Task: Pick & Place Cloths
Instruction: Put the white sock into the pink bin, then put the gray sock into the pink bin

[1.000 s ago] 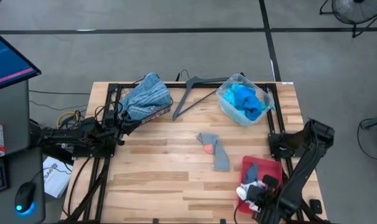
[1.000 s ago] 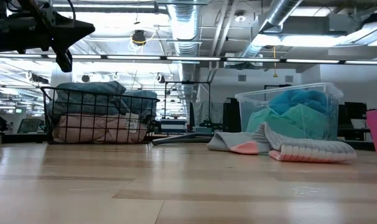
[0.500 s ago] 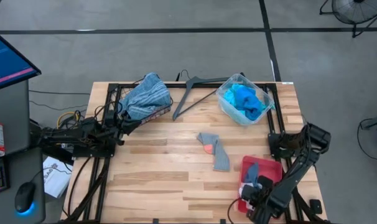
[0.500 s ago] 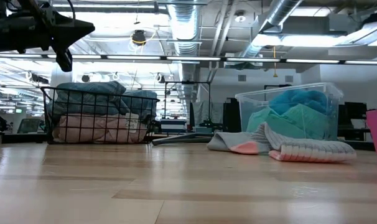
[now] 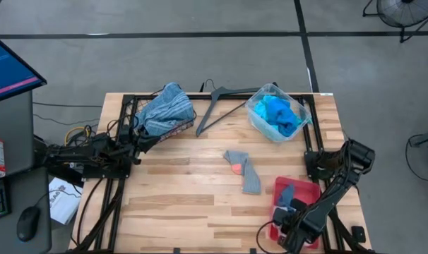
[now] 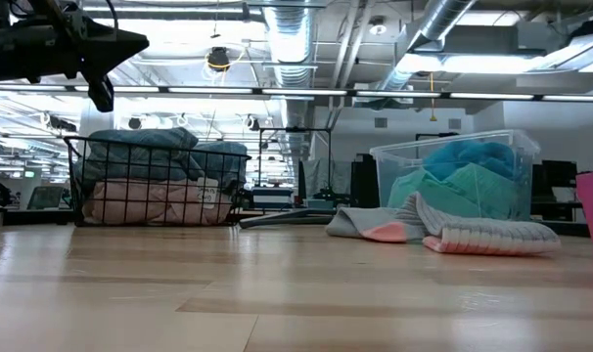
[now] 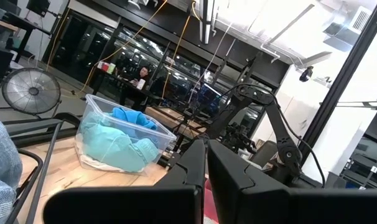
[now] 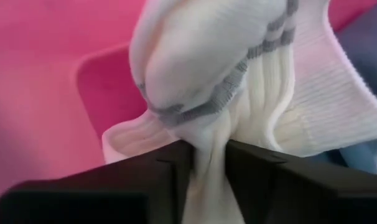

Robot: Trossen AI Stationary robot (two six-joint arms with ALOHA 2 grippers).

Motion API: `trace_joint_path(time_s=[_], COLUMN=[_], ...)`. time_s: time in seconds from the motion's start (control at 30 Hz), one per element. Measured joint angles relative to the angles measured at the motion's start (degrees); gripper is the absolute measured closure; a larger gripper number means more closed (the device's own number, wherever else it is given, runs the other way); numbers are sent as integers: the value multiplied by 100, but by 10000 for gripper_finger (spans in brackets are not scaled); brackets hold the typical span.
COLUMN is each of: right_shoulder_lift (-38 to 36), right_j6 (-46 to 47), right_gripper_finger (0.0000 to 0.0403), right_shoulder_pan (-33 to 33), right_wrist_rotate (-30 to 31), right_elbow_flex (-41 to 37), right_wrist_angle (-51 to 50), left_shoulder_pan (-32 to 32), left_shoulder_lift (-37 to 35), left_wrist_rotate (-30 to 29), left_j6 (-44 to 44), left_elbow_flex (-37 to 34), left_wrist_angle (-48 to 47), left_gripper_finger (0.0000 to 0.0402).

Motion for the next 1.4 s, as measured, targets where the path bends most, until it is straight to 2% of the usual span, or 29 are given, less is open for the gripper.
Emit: trace_joint_path(time_s=[0.3,0.4,0.57,0.67,0.77,0.9,1.07,1.4], right_shoulder_lift=[-827,-1267,-1985,-2224,-2258,-1999,-1390,20], right_j6=[-356,-368,-522,-851,-1474,-2549,-3514,-4808], right_gripper_finger=[162,133,122,122,122,122,122,122], right_shoulder_pan=[-123,-264,-853,-1506,-2324,-3297,-4127,-4934], right_wrist_rotate=[12,74,1006,1490,1691,1644,1243,216], right_elbow_flex=[0,0,2,2,2,2,2,-2], right_wrist_angle=[-328,-765,-1530,-2002,-2082,-1493,-577,38], left_shoulder_pan=[-2,0,-1,-1,1,0,1,0], left_shoulder_lift=[0,0,0,0,0,0,0,0], left_wrist_rotate=[0,1,0,1,1,0,0,0], left_j6=[0,0,0,0,0,0,0,0], left_elbow_flex=[0,0,0,0,0,0,0,0], left_wrist_angle=[3,4,4,6,4,6,5,17], left_gripper_finger=[400,400,400,400,400,400,400,400])
